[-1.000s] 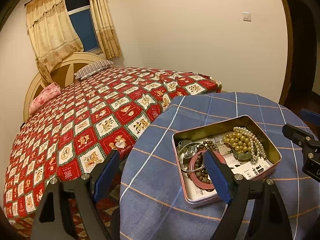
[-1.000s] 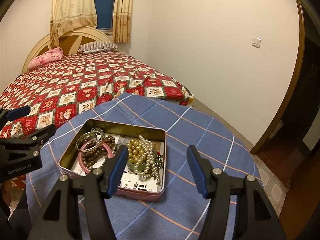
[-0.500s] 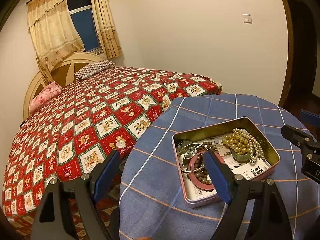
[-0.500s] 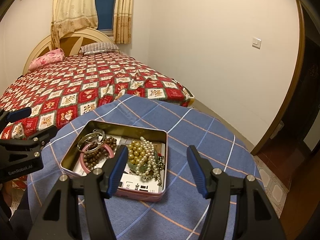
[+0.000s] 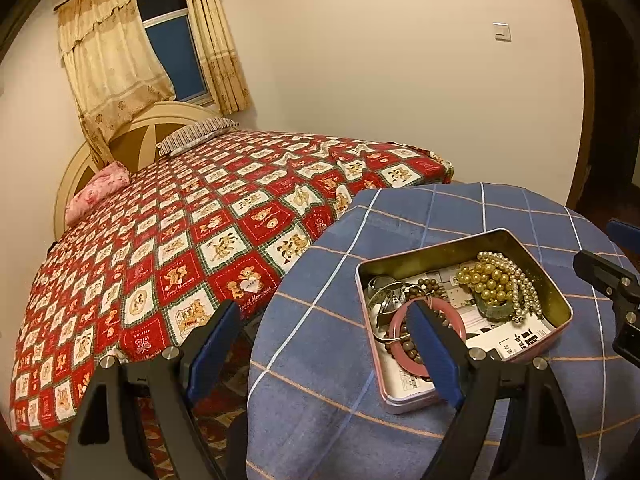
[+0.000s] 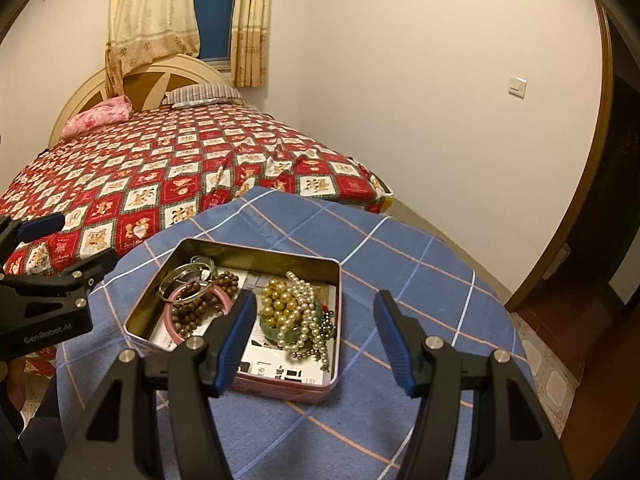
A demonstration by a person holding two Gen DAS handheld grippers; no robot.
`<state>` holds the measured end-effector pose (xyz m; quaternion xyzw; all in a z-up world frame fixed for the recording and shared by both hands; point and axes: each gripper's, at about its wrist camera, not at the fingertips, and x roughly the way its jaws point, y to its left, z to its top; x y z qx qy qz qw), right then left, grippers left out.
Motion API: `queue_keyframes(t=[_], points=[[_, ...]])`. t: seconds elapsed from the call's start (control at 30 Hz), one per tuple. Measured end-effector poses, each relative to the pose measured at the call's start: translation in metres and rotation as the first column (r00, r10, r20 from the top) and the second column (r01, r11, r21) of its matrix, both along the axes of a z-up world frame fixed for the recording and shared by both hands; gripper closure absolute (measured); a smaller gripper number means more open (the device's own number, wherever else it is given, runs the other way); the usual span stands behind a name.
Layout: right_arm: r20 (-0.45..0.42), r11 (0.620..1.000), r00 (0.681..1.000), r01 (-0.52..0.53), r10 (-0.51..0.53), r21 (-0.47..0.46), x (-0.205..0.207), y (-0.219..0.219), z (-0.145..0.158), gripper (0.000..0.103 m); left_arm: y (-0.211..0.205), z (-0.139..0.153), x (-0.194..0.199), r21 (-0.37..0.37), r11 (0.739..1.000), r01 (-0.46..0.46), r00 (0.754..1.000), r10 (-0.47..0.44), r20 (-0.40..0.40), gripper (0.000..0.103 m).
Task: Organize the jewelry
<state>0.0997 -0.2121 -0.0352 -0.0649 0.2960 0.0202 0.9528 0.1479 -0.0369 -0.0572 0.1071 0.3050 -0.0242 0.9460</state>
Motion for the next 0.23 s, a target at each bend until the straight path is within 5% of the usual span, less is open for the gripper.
queue_keyframes(t=[0.23], points=[[-0.003, 1.0, 1.0, 0.003, -0.003, 0.002, 0.0009, -0.0011, -0.0011, 0.04, -0.0029, 0.0008, -0.0032, 0.015, 1.0, 0.011, 1.0, -0.011, 0.024, 0.018]])
